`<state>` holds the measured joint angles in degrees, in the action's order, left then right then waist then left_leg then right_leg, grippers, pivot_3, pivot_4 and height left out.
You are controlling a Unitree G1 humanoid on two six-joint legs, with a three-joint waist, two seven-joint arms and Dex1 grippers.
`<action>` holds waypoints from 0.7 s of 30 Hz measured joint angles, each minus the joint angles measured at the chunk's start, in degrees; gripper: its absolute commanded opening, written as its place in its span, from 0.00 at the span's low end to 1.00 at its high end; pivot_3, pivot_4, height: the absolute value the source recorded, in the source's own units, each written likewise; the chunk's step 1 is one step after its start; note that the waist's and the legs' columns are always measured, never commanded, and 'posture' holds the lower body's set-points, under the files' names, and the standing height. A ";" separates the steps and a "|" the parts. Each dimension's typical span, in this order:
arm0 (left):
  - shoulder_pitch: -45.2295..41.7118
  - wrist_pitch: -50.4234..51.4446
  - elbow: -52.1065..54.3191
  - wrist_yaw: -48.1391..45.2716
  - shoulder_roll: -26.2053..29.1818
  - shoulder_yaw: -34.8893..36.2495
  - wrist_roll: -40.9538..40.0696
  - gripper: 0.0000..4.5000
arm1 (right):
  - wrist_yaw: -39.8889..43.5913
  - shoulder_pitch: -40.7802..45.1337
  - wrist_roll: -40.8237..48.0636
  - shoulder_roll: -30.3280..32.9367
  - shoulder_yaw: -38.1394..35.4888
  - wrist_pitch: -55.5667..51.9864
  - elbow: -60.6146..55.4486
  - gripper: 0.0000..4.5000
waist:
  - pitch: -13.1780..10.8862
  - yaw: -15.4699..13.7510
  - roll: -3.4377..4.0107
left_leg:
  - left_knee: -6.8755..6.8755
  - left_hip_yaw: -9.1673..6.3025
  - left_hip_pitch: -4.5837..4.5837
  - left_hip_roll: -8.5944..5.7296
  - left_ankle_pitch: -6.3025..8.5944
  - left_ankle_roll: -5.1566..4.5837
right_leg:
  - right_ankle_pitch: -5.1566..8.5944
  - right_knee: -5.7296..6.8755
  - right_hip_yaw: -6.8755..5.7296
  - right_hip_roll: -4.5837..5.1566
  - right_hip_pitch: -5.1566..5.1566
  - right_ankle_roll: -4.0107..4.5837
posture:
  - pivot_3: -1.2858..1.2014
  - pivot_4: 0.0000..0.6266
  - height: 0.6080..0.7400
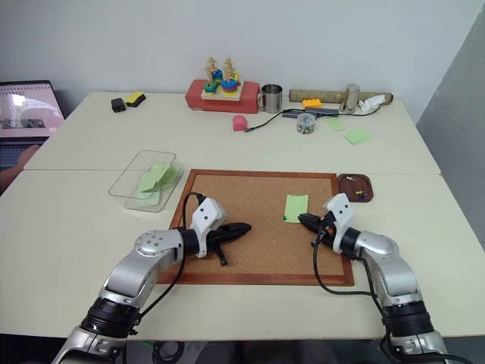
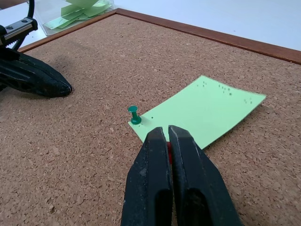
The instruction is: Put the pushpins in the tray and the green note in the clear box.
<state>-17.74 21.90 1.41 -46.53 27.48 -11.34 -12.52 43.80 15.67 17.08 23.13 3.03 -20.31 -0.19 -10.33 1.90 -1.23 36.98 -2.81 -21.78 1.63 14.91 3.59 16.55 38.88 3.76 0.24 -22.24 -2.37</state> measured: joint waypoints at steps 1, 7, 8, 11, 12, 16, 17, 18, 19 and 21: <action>0.00 0.00 0.00 0.00 0.00 0.00 0.00 0.00 | 0.04 0.11 0.07 0.01 -0.03 -0.08 0.00 0.01 | 0.00 0.00 0.00 | 0.00 0.00 0.00 0.00 0.00 0.00 | 0.00 0.00 0.00 0.00 0.00 0.00 | 0.52 0.24 1.00; 0.05 0.00 0.06 0.01 0.00 0.00 0.00 0.00 | 0.25 1.01 3.01 0.07 -1.23 -1.88 -2.62 0.01 | 0.00 0.00 0.00 | 0.00 -0.01 0.00 0.00 0.00 0.00 | 0.00 0.00 -0.01 0.00 0.00 0.00 | 0.52 0.24 1.00; 0.07 0.00 0.10 0.01 0.00 -0.01 0.00 0.00 | 0.28 1.03 3.45 0.10 -1.23 -2.20 -3.13 0.01 | 0.00 0.00 0.00 | 0.00 -0.01 -0.01 0.00 0.00 0.00 | 0.00 -0.01 -0.01 0.00 0.00 0.00 | 0.52 0.24 1.00; 0.13 0.00 0.17 0.01 0.00 0.00 0.00 0.00 | 0.23 1.02 4.08 0.27 -1.22 -2.81 -3.59 0.01 | 0.00 0.00 0.00 | 0.00 0.00 -0.01 0.00 0.00 0.00 | 0.00 -0.01 0.00 0.00 0.00 0.00 | 0.52 0.24 1.00; 0.14 0.00 0.19 0.01 0.00 0.00 0.00 0.00 | 0.19 1.02 4.28 0.33 -1.21 -2.90 -3.67 0.01 | 0.00 0.00 0.00 | -0.01 0.00 -0.01 0.00 0.00 0.00 | 0.00 -0.01 0.00 0.00 0.00 0.00 | 0.52 0.24 1.00; 0.20 0.00 0.23 0.02 0.01 0.00 0.00 0.00 | 0.10 0.92 4.37 0.47 -1.18 -3.06 -4.24 0.01 | 0.00 0.00 0.00 | 0.00 0.00 -0.01 0.00 0.00 0.00 | 0.00 -0.01 0.00 0.00 0.00 0.00 | 0.52 0.24 1.00; 0.24 0.00 0.26 0.02 0.02 0.00 0.00 0.00 | 0.10 0.84 4.38 0.53 -1.18 -3.17 -4.41 0.01 | 0.00 0.00 0.00 | -0.01 0.00 -0.01 0.00 0.00 0.00 | 0.00 -0.01 0.00 0.00 0.00 0.00 | 0.52 0.24 1.00; 0.26 0.00 0.27 0.02 0.03 0.00 0.00 0.00 | 0.09 0.82 4.47 0.59 -1.19 -3.45 -4.65 0.01 | 0.00 0.00 0.00 | -0.01 0.00 -0.01 0.00 0.00 0.00 | 0.00 -0.01 0.00 0.00 0.00 0.00 | 0.52 0.24 1.00; 0.27 0.00 0.27 0.02 0.04 0.00 0.00 0.00 | 0.08 0.82 4.65 0.62 -1.25 -3.99 -4.94 0.01 | 0.00 0.00 0.00 | -0.01 0.00 -0.01 0.00 0.00 0.00 | 0.00 -0.01 0.00 0.00 0.00 0.00 | 0.52 0.24 1.00; 0.39 0.01 0.32 0.03 0.05 0.00 0.00 0.00 | 0.06 0.82 5.46 0.65 -1.47 -4.82 -5.58 0.01 | 0.00 0.00 0.00 | -0.01 0.00 -0.01 0.00 0.00 0.00 | 0.00 -0.01 0.00 0.00 0.00 0.00 | 0.52 0.24 1.00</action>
<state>-17.34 21.90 1.73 -46.51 27.53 -11.34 -12.52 43.86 16.49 22.54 23.78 1.57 -25.14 -5.77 -10.33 1.90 -1.23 36.97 -2.81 -21.79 1.63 14.91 3.59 16.55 38.87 3.76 0.24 -22.24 -2.37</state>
